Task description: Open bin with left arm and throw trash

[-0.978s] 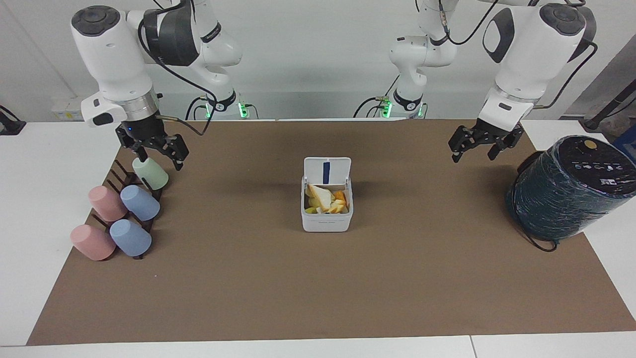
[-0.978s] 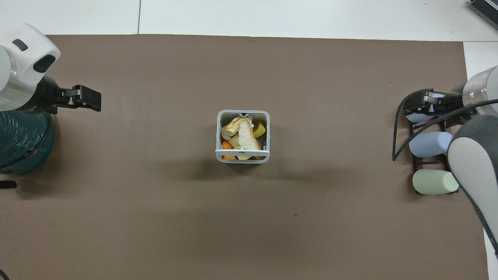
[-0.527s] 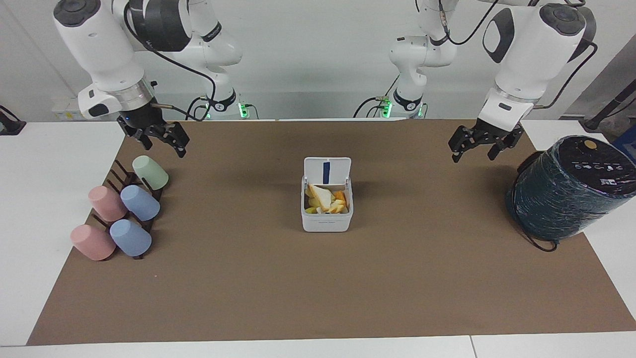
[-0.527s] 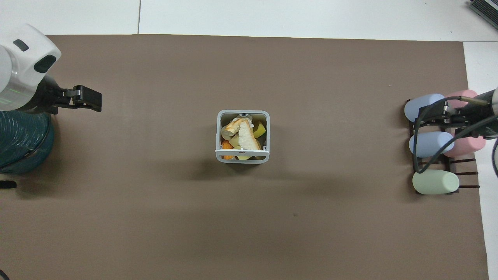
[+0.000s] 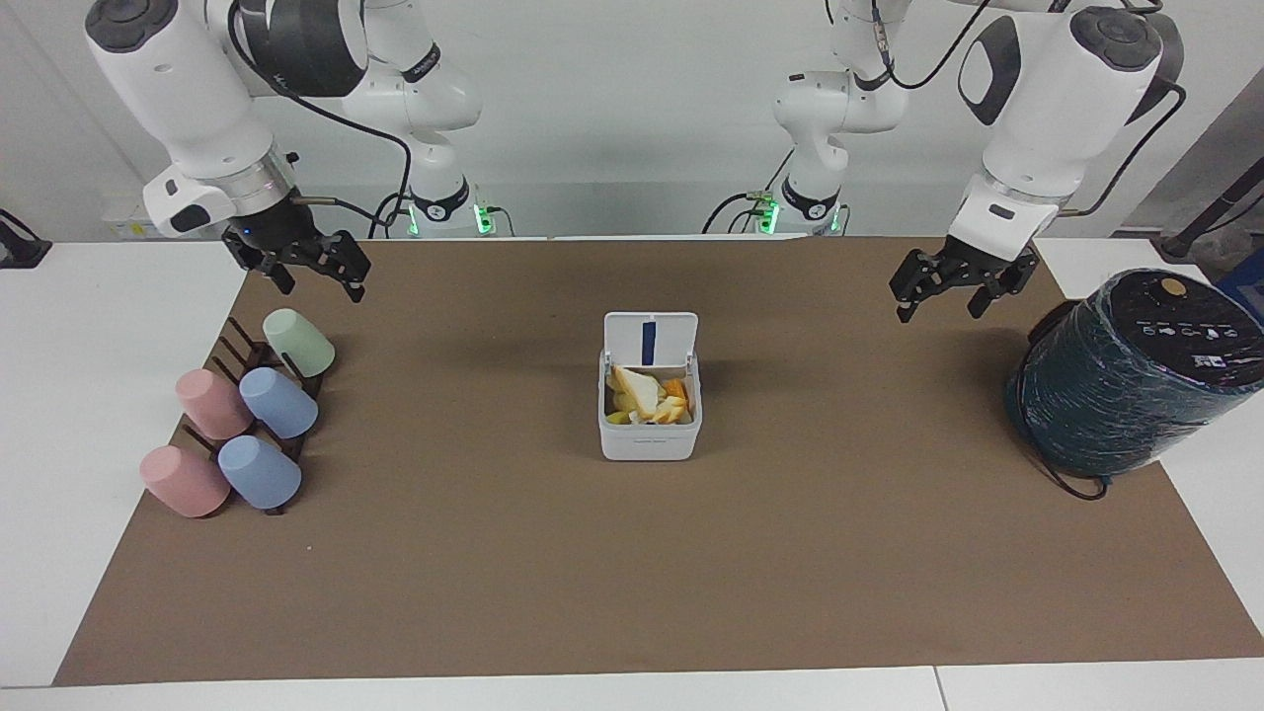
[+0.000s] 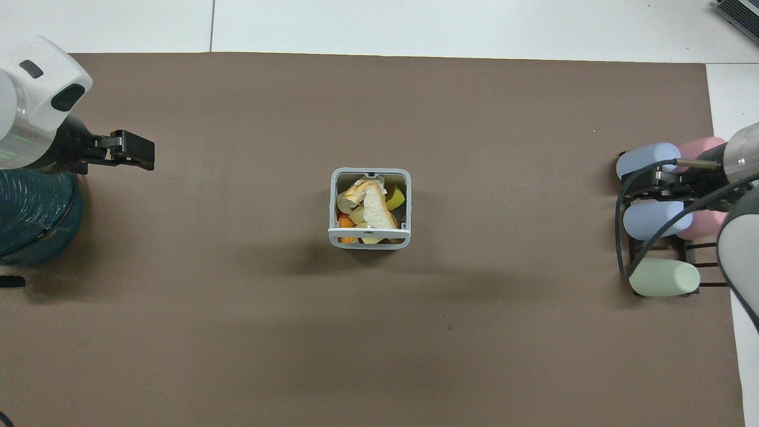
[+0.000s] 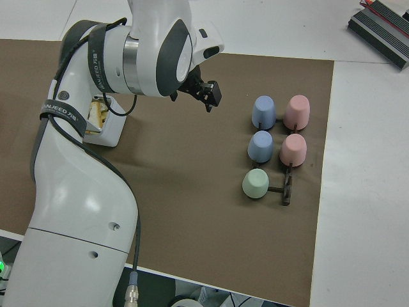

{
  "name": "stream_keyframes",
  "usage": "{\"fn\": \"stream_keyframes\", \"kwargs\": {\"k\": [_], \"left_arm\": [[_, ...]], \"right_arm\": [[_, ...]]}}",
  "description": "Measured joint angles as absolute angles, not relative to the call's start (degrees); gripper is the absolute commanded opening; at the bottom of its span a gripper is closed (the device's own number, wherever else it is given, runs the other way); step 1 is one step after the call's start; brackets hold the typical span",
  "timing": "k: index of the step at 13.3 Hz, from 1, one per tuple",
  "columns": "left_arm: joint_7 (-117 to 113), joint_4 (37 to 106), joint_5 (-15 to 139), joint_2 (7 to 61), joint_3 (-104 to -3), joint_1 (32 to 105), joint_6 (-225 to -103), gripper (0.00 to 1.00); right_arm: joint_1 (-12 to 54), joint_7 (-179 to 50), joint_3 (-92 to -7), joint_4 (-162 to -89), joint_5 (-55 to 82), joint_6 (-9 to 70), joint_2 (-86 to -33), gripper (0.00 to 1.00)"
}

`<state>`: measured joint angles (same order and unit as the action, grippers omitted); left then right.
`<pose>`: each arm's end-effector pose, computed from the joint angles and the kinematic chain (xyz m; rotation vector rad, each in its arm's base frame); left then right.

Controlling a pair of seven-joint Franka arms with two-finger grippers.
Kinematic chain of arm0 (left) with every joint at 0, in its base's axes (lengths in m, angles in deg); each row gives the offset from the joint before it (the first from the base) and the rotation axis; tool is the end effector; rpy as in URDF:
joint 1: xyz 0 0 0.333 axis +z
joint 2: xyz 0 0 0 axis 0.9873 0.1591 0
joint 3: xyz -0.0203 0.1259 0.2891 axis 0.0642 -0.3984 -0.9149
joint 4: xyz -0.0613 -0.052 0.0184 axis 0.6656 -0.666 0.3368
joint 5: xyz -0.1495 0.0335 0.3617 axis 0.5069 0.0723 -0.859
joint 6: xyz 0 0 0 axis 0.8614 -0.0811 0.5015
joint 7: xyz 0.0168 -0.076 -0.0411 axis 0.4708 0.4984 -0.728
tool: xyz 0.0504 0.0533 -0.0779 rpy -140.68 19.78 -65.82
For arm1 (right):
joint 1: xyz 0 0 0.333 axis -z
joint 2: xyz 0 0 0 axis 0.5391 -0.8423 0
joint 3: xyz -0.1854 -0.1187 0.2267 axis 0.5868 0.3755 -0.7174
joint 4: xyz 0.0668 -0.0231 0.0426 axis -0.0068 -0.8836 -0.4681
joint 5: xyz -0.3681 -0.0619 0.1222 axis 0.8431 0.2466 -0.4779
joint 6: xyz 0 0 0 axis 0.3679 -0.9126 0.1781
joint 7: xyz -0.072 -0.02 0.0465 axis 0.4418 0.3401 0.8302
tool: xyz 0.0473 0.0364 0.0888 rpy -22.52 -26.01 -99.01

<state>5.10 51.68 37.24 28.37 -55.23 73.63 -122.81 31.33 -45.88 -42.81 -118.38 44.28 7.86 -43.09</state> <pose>0.5832 -0.0870 0.5939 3.1314 -0.0060 0.0773 0.5522 0.0174 0.5850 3.1225 -0.2448 -0.0349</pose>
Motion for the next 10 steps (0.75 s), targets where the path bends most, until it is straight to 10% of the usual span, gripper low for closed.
{"fn": "stream_keyframes", "kwargs": {"k": [10], "left_arm": [[5.1,51.7,37.2,28.4,-55.2,73.6,-122.8,1.00]], "right_arm": [[32.1,-44.6,-44.9,-118.5,45.0,7.9,-43.1,1.00]]}}
